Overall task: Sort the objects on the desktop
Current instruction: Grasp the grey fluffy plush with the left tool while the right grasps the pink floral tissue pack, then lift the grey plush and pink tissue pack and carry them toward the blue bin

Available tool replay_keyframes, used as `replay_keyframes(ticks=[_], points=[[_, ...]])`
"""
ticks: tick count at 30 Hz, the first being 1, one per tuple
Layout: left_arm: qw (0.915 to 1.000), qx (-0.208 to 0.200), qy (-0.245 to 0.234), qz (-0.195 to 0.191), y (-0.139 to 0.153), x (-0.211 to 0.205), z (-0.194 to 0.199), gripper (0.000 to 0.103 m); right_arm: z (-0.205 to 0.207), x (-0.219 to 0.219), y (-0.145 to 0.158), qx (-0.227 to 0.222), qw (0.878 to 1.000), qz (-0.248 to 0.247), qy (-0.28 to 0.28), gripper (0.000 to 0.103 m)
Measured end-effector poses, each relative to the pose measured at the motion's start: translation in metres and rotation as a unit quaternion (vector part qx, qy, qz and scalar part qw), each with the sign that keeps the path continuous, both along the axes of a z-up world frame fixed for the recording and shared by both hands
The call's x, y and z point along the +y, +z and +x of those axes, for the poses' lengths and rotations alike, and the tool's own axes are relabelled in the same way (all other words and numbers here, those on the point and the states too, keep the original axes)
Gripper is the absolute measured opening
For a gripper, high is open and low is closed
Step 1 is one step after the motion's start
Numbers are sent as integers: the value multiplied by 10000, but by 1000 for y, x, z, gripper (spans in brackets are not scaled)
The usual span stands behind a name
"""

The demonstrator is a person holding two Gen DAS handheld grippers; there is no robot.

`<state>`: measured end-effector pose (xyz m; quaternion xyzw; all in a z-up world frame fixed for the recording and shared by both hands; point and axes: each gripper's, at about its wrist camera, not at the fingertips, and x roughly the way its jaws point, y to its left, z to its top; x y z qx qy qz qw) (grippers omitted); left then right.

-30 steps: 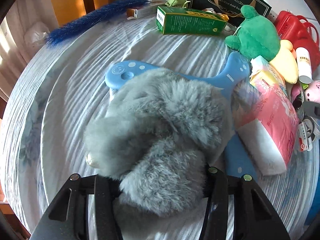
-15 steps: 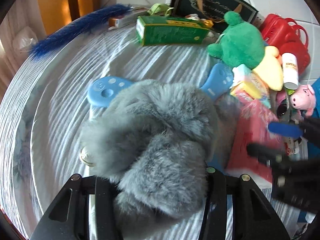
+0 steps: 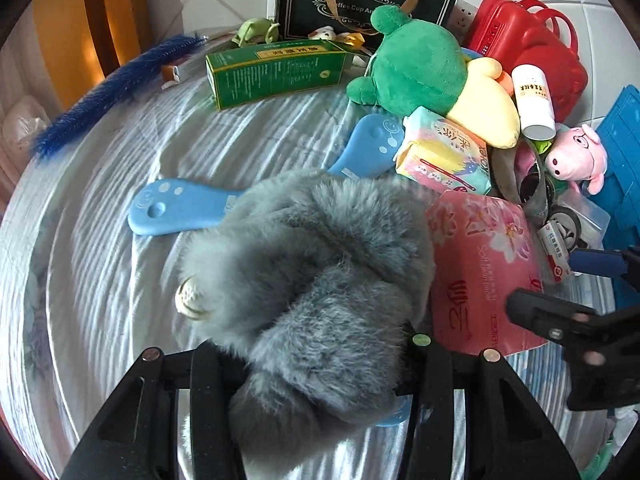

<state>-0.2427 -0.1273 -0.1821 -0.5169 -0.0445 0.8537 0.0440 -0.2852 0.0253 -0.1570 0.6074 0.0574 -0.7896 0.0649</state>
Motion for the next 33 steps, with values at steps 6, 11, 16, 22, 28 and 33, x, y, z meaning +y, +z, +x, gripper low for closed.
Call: replay_keyframes(ticks=[6, 11, 16, 22, 28, 33], points=[[9999, 33, 160, -28, 0, -15, 1, 45, -24, -18, -34, -347, 9992, 52, -216, 103], [9998, 123, 167, -18, 7, -16, 9, 45, -10, -18, -22, -49, 9999, 64, -72, 91], [9978, 659, 14, 21, 50, -5, 29, 45, 31, -5, 41, 705, 9974, -98, 60, 91], [9881, 1492, -377, 78, 120, 27, 60, 45, 77, 24, 119, 1691, 9855, -56, -94, 91], [9734, 2112, -880, 72, 169, 76, 95, 44, 136, 64, 177, 2465, 9683, 48, -413, 91], [9675, 2271, -1111, 62, 185, 106, 115, 44, 167, 101, 204, 2805, 9577, 110, -628, 91]])
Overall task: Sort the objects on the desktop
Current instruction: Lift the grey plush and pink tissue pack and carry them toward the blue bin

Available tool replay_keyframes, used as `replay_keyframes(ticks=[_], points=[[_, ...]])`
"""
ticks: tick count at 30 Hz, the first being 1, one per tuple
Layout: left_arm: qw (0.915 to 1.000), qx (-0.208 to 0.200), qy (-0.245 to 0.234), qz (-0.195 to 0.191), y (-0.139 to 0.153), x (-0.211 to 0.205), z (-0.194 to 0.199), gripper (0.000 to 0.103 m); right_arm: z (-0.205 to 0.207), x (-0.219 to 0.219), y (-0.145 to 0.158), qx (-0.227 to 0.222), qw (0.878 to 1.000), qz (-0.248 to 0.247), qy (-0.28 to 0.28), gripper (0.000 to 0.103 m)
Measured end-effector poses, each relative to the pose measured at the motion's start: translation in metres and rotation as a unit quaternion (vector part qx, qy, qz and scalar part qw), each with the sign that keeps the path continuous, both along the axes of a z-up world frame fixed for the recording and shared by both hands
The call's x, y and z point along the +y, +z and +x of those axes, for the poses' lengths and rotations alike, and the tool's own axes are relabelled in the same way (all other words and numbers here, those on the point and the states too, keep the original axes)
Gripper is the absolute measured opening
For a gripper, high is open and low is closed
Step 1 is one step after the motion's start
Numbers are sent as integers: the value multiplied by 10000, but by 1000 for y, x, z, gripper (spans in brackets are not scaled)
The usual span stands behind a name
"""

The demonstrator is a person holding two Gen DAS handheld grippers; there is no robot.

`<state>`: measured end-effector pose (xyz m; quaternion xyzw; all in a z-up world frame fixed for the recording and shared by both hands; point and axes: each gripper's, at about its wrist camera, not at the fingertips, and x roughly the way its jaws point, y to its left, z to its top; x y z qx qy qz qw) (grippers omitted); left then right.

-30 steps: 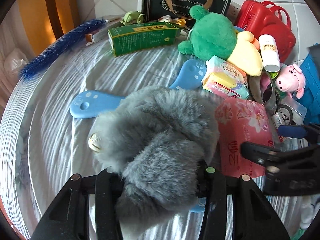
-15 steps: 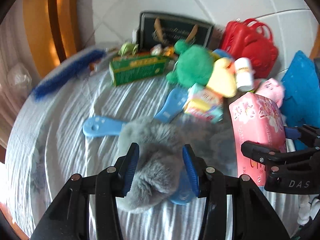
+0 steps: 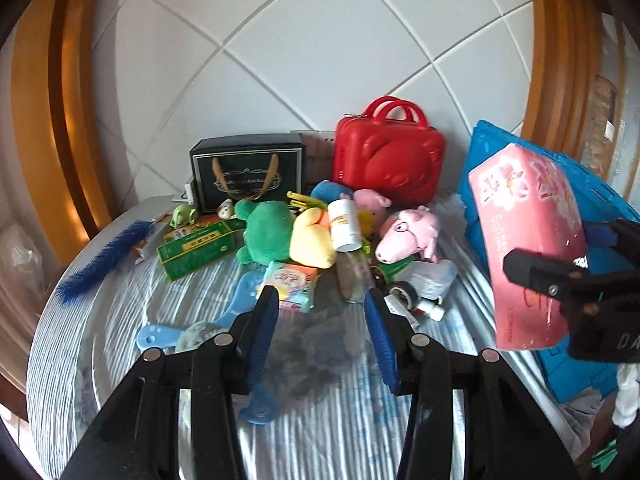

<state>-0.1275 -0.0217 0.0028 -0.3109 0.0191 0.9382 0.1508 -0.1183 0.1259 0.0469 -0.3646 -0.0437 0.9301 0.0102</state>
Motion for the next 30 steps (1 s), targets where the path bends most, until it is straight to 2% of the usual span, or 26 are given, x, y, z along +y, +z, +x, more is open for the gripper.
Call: replay_keyframes(ticks=[3, 5, 6, 8, 10, 13, 17, 21, 23, 27, 28, 29, 30], points=[[10000, -4, 13, -70, -1, 8, 6, 44, 9, 14, 4, 57, 9999, -71, -108, 91], [9997, -201, 80, -129, -12, 6, 3, 44, 13, 23, 1, 0, 9998, -105, -158, 91], [9991, -354, 154, -192, -22, 2, -1, 47, 12, 25, -4, -29, 9998, -117, -156, 91], [9961, -690, 384, -384, -46, -10, -11, 66, 13, 30, -15, -165, 9996, -172, -120, 91], [9914, -1034, 616, -514, -73, -28, -25, 74, 12, 37, -28, -319, 9991, -268, -90, 92], [9836, -1383, 971, -637, -105, -56, -47, 74, 5, 45, -54, -601, 9973, -389, -143, 91], [9743, -1779, 1289, -507, -137, -90, -81, 74, -16, 49, -97, -1045, 9930, -491, -263, 91], [9716, -1945, 1293, -385, -157, -99, -112, 74, -36, 50, -141, -1471, 9873, -410, -434, 91], [9684, -2191, 1169, -226, -170, -98, -129, 74, -47, 52, -166, -1752, 9823, -391, -539, 91], [9533, -2818, 916, -584, -209, -83, -149, 74, -62, 51, -199, -2105, 9751, -288, -643, 91], [9536, -2812, 835, -679, -217, -79, -148, 86, -64, 49, -207, -2192, 9732, -237, -647, 91], [9547, -2741, 798, -837, -219, -75, -146, 91, -66, 48, -213, -2257, 9719, -222, -637, 91], [9544, -2751, 758, -873, -223, -74, -145, 103, -68, 47, -221, -2342, 9699, -209, -626, 91]])
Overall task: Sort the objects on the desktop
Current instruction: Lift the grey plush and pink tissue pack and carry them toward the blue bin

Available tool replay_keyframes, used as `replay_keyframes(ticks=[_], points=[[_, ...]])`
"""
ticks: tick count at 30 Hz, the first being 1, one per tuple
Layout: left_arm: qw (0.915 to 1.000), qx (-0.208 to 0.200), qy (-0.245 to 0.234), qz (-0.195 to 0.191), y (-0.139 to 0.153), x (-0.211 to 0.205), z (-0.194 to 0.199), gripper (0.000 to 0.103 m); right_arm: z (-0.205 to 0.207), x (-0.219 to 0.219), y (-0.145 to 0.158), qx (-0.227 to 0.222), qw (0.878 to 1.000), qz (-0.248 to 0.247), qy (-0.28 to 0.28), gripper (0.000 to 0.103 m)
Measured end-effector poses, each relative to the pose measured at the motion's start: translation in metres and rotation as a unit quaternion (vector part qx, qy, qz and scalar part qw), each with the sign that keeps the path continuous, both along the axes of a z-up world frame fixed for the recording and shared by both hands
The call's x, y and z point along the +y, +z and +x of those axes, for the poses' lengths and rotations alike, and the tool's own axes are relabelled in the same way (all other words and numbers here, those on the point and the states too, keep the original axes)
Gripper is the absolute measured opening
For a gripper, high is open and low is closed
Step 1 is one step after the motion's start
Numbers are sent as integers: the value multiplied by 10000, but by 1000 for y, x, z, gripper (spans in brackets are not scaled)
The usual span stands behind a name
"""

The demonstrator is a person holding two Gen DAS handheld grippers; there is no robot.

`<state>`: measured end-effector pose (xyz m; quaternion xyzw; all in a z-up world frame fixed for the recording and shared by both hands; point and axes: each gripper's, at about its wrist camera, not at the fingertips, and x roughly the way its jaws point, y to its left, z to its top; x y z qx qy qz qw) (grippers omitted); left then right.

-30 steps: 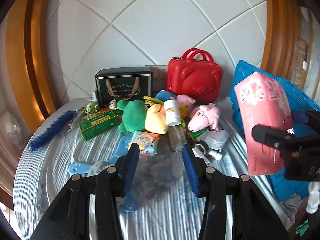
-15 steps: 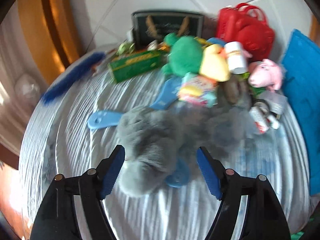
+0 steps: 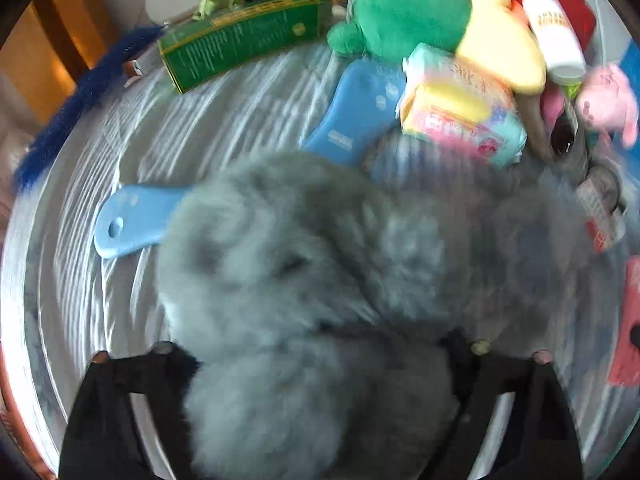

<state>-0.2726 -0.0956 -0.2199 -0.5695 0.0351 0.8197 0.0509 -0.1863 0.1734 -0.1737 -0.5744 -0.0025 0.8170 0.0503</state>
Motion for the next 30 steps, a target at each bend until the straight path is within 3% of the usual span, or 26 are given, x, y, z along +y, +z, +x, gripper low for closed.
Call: replay_keyframes(ticks=[4, 6, 7, 8, 9, 11, 14, 17, 21, 27, 30], points=[[9999, 103, -50, 89, -5, -2, 4, 103, -1, 1, -20, -213, 9997, -56, -43, 96], [9998, -39, -163, 68, -7, -1, 2, 103, -1, 6, -23, -260, 9995, -71, -147, 103], [9998, -103, -138, 53, -6, -2, 0, 94, -1, 8, -25, -305, 9993, -129, -177, 103], [9999, -9, -77, 83, 0, -4, 2, 77, 0, 11, -27, -346, 9989, -239, -214, 103], [9999, 51, -30, 101, 5, -5, 3, 50, 1, 13, -28, -363, 9986, -287, -246, 102], [9997, 242, -41, 42, 16, -4, 10, 44, 6, 14, -26, -346, 9985, -342, -264, 91], [9984, 556, -101, 35, 35, -4, 31, 42, 17, 6, -5, -96, 9998, -162, -103, 89], [9936, 1111, -176, 57, 77, -1, 53, 42, 36, 0, 37, 452, 9986, -249, 72, 89], [9797, 1931, -478, 250, 142, 19, 89, 42, 61, -3, 112, 1383, 9900, -166, 223, 89], [9472, 2951, -1041, 696, 233, 77, 138, 42, 120, 21, 226, 2823, 9592, 67, 118, 89], [9303, 3293, -1347, 889, 267, 117, 157, 42, 152, 42, 264, 3283, 9443, 237, -41, 89]])
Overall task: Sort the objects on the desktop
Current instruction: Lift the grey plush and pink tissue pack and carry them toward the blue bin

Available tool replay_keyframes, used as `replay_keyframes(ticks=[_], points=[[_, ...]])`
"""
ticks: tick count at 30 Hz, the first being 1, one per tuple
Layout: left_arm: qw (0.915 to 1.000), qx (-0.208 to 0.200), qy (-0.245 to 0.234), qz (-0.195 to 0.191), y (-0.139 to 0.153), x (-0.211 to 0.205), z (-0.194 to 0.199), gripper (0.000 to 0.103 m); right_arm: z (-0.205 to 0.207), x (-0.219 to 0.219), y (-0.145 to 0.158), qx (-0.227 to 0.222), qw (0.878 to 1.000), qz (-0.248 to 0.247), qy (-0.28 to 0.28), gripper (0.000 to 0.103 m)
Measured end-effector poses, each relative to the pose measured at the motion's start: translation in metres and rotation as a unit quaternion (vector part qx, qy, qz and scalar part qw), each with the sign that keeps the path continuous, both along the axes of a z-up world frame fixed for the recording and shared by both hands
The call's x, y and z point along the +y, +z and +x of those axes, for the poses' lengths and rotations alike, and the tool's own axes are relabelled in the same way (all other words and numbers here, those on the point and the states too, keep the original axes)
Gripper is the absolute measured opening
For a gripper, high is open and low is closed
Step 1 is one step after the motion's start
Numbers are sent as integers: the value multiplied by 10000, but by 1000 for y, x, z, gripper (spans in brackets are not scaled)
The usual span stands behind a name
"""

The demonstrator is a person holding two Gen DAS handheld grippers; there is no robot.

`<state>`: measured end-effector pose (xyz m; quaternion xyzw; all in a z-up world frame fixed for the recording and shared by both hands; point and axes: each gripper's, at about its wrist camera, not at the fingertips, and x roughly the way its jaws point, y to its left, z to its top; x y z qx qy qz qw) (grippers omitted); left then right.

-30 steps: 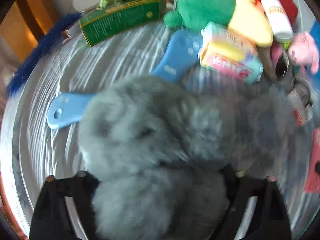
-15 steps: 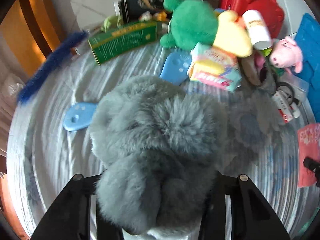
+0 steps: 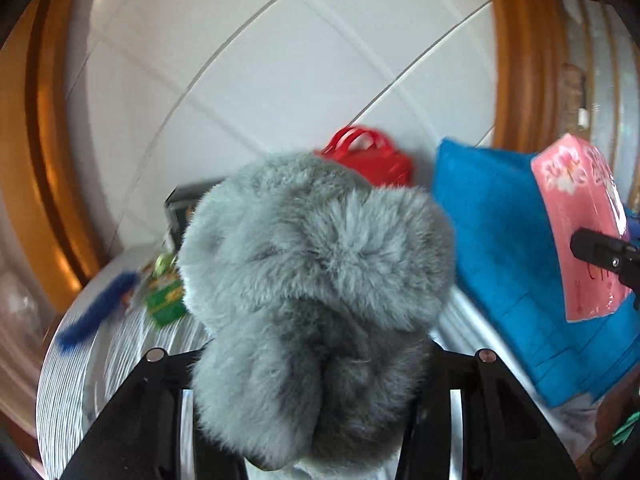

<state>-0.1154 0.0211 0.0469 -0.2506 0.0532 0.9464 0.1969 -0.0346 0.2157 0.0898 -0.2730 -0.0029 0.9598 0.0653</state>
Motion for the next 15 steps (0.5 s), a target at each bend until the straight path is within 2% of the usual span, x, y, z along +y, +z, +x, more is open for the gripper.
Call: replay_keyframes(ticks=[4, 7, 11, 15], points=[[9977, 323, -551, 213, 38, 61, 27, 42, 42, 39, 36, 493, 9980, 166, -360, 89], [9944, 464, -908, 292, 57, 111, 45, 42, 61, 72, 48, 645, 9951, 275, -697, 89], [9889, 482, -1344, 407, 74, 180, 68, 42, 94, 130, 58, 693, 9895, 423, -1199, 89], [9816, 386, -1804, 500, 86, 254, 89, 42, 117, 185, 55, 590, 9831, 636, -1612, 89]])
